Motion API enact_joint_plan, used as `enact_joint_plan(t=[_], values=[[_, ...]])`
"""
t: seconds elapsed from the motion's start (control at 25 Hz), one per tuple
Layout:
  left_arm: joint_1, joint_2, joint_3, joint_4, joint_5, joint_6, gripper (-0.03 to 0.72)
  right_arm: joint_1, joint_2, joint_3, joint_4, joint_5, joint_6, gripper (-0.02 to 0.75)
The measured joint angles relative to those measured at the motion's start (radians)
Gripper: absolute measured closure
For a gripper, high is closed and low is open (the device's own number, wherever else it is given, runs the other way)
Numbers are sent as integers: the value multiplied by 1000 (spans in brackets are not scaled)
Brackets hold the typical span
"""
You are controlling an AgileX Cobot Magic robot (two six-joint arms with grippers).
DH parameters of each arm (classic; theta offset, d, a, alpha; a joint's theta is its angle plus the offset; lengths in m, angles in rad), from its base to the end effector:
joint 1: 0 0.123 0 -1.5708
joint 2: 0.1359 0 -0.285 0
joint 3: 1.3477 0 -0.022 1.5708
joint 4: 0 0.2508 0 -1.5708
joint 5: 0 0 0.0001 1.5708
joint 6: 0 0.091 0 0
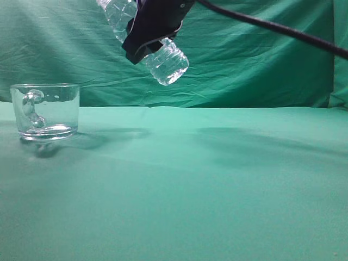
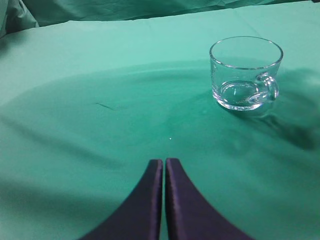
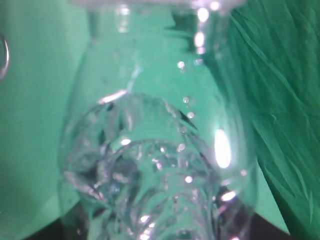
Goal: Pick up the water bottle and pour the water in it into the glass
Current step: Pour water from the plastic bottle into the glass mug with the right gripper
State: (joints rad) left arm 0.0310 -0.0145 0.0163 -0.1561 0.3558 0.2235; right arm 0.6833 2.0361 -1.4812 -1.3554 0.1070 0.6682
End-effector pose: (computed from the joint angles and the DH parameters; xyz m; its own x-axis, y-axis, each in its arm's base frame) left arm 0.0529 -0.0033 0.1768 -0.2607 0.0688 -0.9630 0.0415 0.9973 0.0600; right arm 0.3743 0.2923 0.2219 0.0698 -0.7556 -0.6514 -0.6621 0.4533 -0.5968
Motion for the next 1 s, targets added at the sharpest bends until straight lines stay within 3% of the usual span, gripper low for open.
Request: enact_joint_plan(t=[0.44,1.0], values=[[0,0,0,0,0,0,688,32,137,-144,-170,7,0,419],[0,0,0,0,0,0,688,35,180,-188,-384,22,0,419]])
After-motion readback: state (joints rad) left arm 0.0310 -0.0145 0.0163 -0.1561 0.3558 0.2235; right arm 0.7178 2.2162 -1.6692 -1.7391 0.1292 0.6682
